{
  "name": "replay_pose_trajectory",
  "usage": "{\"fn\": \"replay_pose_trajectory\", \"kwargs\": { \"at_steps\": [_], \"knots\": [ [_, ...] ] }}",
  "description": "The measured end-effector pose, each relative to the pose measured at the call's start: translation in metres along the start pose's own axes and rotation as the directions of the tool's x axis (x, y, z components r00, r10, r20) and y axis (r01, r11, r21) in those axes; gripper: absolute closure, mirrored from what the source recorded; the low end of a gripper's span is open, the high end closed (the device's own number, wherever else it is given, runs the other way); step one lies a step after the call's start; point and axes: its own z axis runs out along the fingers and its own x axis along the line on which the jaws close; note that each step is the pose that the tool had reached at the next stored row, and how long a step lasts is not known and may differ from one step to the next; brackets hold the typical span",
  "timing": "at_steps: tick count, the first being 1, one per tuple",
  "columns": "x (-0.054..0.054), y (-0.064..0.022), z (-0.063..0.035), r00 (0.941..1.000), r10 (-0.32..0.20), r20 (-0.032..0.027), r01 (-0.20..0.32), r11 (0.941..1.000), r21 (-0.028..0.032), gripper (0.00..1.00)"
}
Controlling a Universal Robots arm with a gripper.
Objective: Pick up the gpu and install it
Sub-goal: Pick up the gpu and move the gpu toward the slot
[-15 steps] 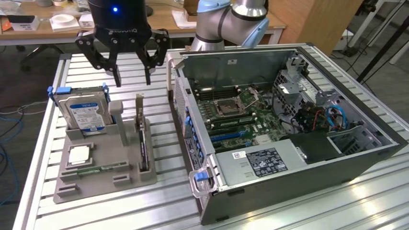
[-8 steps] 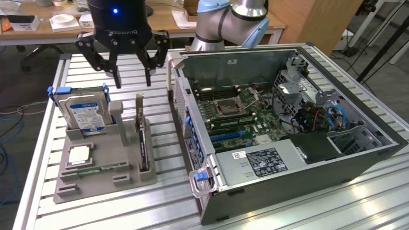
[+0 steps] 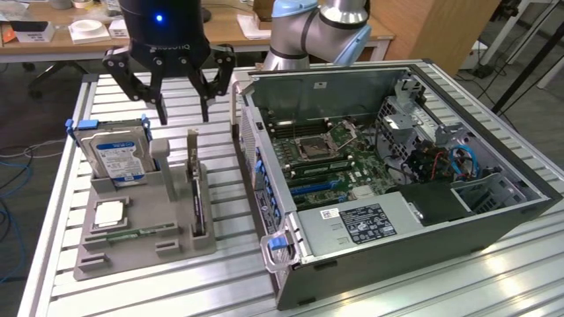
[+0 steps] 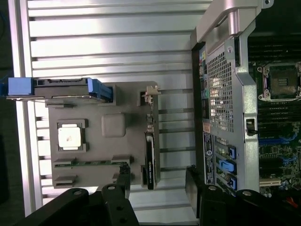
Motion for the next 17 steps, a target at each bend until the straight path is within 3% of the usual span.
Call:
{"fn": "replay_pose_trajectory", "kwargs": {
  "at_steps": [17],
  "knots": [
    [-0.001,-0.0124,-0.0004,1.0,0.0,0.0002,0.0,1.0,0.0038,0.41]
  ]
}}
